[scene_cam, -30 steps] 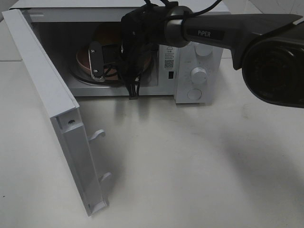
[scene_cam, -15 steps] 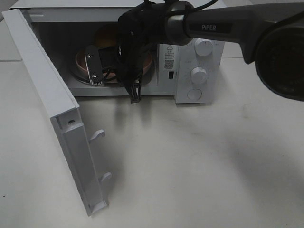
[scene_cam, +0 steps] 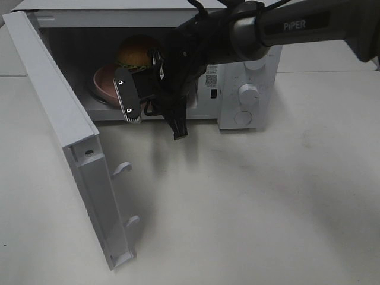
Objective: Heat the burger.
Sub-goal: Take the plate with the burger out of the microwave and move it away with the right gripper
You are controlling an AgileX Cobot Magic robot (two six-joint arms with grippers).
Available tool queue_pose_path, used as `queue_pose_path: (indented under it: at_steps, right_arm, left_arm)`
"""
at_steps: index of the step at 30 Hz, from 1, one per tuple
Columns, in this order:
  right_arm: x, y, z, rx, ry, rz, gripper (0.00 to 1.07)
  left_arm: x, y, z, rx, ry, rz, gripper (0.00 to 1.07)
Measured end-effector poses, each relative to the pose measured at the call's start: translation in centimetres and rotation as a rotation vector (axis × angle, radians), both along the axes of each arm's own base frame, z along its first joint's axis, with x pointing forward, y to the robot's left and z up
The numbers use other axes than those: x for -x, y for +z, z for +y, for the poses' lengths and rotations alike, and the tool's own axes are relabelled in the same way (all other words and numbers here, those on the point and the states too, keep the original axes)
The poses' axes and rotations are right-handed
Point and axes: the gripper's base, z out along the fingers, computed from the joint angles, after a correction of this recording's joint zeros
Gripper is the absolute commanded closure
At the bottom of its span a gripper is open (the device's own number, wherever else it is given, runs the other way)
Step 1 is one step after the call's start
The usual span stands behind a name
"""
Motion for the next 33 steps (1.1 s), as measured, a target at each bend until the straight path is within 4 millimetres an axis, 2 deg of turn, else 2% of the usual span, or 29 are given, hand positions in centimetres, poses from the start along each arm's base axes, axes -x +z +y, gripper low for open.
queue_pose_path:
  at_steps: [14, 33]
  right_arm:
    - [3.0, -0.5, -2.0, -0.049, 0.039, -0.033, 1.07]
    - [7.2, 0.6, -5.0, -0.003, 0.166, -0.085, 1.07]
  left_arm:
    - [0.0, 0.0, 0.0, 0.0, 0.0, 0.0, 0.06]
    - [0.0, 0.0, 0.0, 0.0, 0.0, 0.0, 0.06]
